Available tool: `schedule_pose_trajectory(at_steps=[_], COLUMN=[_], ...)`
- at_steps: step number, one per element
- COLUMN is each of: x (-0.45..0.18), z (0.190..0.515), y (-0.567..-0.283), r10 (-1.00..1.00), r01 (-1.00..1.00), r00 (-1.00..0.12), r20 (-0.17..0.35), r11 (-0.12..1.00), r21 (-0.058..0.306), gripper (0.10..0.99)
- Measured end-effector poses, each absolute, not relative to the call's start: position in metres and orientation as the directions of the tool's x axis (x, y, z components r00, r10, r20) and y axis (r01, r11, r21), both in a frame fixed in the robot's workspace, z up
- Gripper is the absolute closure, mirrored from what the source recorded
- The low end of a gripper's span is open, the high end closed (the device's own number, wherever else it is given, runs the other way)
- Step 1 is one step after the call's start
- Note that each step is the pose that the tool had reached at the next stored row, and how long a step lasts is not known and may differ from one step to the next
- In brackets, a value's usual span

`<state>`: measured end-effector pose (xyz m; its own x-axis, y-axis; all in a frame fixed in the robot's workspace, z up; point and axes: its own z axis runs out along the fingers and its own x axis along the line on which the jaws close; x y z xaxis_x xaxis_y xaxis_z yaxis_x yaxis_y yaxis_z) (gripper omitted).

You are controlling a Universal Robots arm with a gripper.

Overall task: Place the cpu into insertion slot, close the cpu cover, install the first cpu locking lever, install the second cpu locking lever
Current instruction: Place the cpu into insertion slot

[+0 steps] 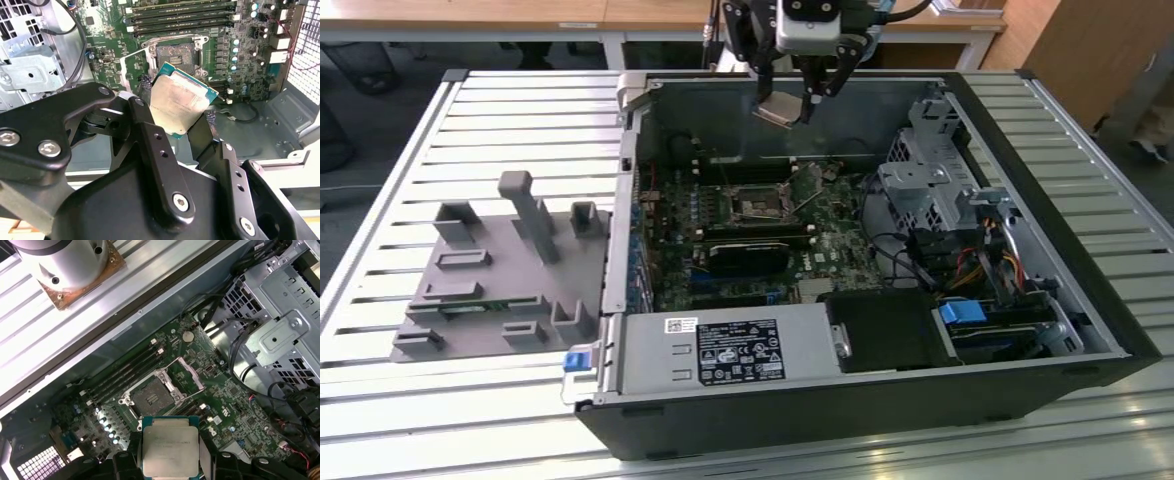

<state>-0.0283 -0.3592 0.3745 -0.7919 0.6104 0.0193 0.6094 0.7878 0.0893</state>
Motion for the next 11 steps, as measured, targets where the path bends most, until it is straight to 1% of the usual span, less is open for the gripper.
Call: schedule_pose_trajectory(at_steps=[11], x=[-0.0283], z=[0.3744], y=[-0.3592], r10=[0.649], r01=[0.648], r00=[-0.761], r20=[0.019], r11=[0.757], r21=[0.089], gripper=[0.545])
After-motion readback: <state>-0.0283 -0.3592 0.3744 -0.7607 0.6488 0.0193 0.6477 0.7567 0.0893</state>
